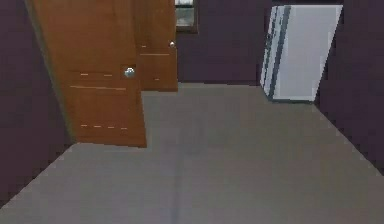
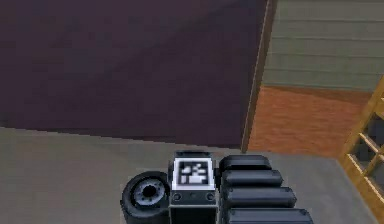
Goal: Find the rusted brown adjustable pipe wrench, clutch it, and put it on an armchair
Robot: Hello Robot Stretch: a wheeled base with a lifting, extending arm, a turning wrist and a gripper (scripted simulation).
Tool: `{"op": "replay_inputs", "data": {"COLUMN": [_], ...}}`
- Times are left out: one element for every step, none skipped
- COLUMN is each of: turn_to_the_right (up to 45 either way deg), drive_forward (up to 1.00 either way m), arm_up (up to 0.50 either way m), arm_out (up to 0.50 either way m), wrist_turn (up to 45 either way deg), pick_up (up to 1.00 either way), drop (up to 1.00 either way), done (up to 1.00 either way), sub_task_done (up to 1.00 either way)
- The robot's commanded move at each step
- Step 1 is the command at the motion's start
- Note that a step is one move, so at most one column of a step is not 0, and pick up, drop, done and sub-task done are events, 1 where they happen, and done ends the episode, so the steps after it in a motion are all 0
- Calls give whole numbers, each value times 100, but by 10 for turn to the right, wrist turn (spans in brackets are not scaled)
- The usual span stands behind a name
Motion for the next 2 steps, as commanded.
{"op": "replay_inputs", "data": {"turn_to_the_right": [0,0], "drive_forward": [100,100], "arm_up": [0,0], "arm_out": [0,0], "wrist_turn": [0,0], "pick_up": [0,0], "drop": [0,0], "done": [0,0], "sub_task_done": [0,0]}}
